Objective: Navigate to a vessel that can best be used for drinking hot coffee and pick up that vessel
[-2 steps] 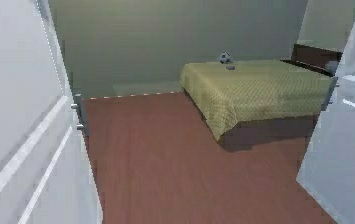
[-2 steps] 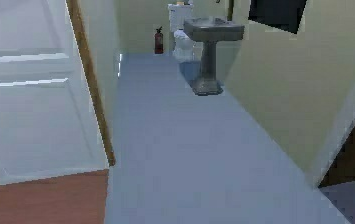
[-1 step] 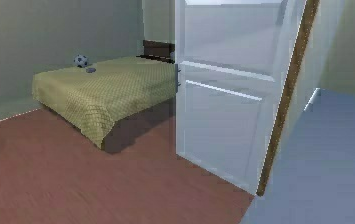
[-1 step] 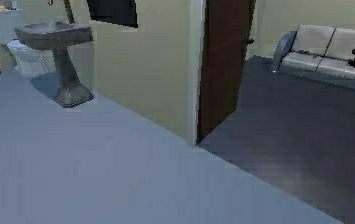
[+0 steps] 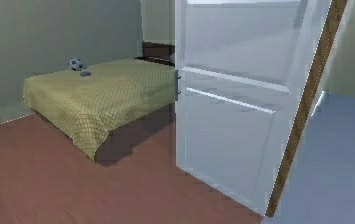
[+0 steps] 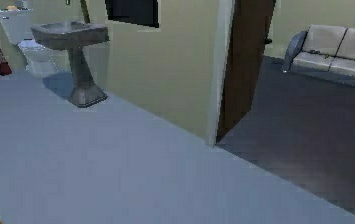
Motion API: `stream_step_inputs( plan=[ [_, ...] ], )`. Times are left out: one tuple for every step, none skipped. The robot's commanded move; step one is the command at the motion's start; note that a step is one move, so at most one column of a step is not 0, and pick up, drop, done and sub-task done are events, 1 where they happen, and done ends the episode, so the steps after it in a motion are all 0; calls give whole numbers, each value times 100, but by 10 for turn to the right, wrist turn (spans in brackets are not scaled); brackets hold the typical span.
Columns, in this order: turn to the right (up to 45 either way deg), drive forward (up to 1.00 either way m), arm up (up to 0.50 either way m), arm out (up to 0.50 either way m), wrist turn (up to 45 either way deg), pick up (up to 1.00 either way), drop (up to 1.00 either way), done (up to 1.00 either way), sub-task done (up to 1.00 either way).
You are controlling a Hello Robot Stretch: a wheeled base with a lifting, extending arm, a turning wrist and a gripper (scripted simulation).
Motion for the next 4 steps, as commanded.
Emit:
stream_step_inputs(
  plan=[
    [-450, 0, 0, 0, 0, 0, 0, 0, 0],
    [0, 100, 0, 0, 0, 0, 0, 0, 0],
    [-60, 0, 0, 0, 0, 0, 0, 0, 0],
    [-30, 0, 0, 0, 0, 0, 0, 0, 0]
  ],
)
